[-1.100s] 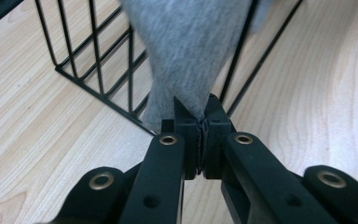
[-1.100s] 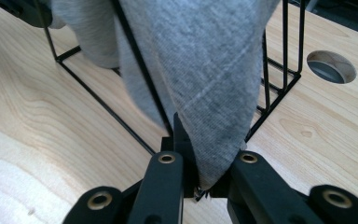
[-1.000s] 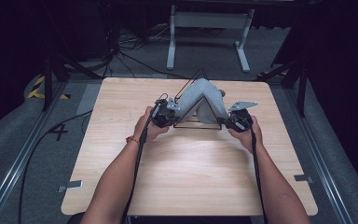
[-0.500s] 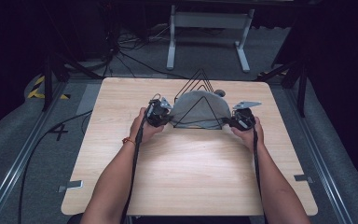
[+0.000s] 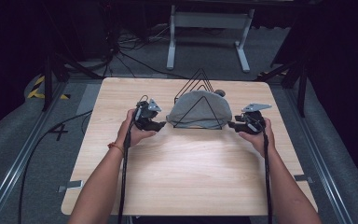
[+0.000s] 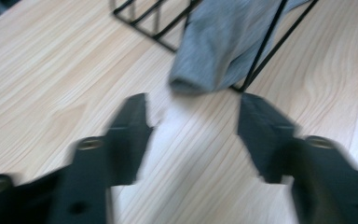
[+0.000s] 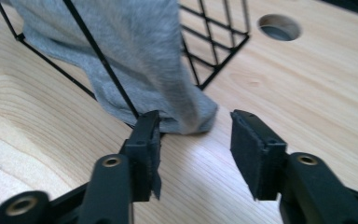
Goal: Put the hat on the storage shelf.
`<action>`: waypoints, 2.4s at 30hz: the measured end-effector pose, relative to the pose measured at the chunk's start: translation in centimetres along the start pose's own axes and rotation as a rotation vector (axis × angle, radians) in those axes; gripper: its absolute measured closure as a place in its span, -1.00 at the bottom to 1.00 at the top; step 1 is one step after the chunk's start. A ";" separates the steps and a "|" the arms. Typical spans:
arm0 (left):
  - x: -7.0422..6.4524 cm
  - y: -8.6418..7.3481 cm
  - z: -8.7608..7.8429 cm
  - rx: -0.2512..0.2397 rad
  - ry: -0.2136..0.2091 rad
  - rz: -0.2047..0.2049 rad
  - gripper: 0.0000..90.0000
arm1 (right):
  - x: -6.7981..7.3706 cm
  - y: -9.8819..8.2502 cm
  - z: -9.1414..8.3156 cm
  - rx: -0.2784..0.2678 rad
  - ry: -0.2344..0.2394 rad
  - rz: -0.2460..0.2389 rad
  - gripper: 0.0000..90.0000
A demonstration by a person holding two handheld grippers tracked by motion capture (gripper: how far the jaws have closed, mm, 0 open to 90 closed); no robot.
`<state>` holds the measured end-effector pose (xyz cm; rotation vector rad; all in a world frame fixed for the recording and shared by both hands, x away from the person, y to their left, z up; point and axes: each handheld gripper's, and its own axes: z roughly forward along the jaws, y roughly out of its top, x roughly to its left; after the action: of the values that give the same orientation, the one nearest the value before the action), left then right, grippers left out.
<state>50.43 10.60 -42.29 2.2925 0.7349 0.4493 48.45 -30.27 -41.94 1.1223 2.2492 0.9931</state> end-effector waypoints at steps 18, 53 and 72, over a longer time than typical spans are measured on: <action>-1.0 -5.6 -7.3 -0.016 0.006 0.056 -0.25 | 0.8 -2.0 -6.2 0.013 -0.004 -0.080 0.13; -5.5 -16.9 -9.2 -0.033 -0.101 -0.073 -0.58 | 1.1 -15.1 -10.5 0.015 -0.006 0.045 -0.34; -5.3 -16.8 -9.1 -0.020 -0.102 -0.074 -0.65 | 1.1 -15.0 -10.4 0.023 -0.030 0.066 -0.46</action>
<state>35.38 22.11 -48.11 2.2437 0.7577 0.3017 33.60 -39.78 -46.68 1.2200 2.2188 0.9718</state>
